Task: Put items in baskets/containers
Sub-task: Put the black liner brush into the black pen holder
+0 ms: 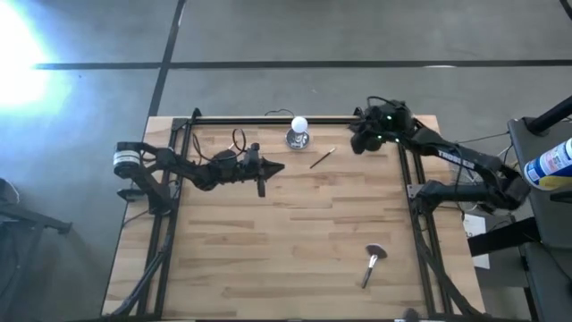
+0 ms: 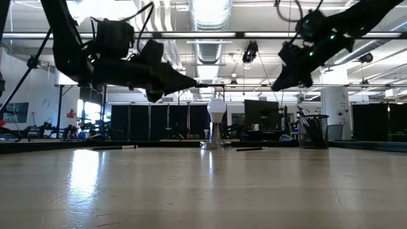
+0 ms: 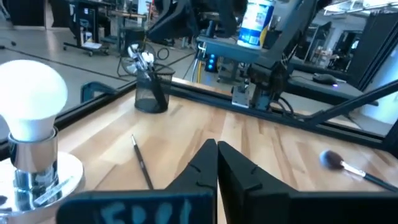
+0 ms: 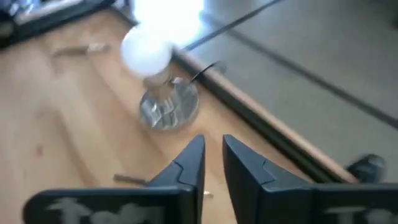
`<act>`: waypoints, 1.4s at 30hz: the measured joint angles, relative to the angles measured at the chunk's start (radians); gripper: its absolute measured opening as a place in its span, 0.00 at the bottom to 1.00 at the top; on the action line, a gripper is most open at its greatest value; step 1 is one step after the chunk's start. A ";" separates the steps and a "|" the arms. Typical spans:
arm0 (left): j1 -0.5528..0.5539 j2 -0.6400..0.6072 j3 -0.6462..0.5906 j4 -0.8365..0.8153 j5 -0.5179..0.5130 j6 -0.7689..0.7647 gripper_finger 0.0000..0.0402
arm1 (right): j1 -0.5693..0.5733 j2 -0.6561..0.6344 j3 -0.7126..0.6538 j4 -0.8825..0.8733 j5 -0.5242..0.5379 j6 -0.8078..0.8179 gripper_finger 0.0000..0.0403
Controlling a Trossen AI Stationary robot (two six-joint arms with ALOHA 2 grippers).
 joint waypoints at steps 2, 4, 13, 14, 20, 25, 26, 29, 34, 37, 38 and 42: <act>0.005 0.000 -0.006 -0.003 0.009 0.000 0.01 | -0.001 0.072 0.029 -0.022 -0.051 -0.056 0.11; 0.008 0.000 -0.006 -0.013 0.017 0.000 0.01 | -0.002 0.154 0.066 -0.072 -0.069 -0.139 0.10; 0.008 0.000 -0.001 -0.036 0.061 -0.010 0.00 | 0.002 0.527 0.281 -0.270 -0.074 -0.445 0.25; 0.009 0.000 -0.001 -0.039 0.060 -0.013 0.00 | 0.004 0.559 0.308 -0.290 -0.074 -0.476 0.27; 0.009 0.000 -0.001 -0.040 0.060 -0.014 0.00 | 0.008 0.701 0.449 -0.412 -0.074 -0.635 0.34; 0.009 0.000 -0.001 -0.054 0.059 -0.012 0.00 | 0.010 0.774 0.519 -0.496 -0.072 -0.703 0.33; 0.009 0.000 -0.001 -0.055 0.059 -0.009 0.00 | 0.012 0.784 0.522 -0.498 -0.072 -0.709 0.33; 0.009 0.000 -0.001 -0.057 0.059 -0.007 0.00 | 0.025 0.803 0.526 -0.500 -0.071 -0.735 0.31; 0.009 0.000 -0.001 -0.064 0.059 -0.005 0.00 | 0.044 0.818 0.513 -0.494 -0.027 -0.775 0.30; 0.010 0.000 -0.001 -0.064 0.058 -0.005 0.00 | 0.045 0.823 0.507 -0.491 -0.016 -0.784 0.30; 0.011 0.000 -0.001 -0.065 0.058 -0.005 0.00 | 0.044 0.826 0.504 -0.490 -0.019 -0.786 0.29; 0.011 -0.001 -0.001 -0.079 0.058 -0.006 0.00 | 0.045 0.841 0.503 -0.490 -0.023 -0.794 0.24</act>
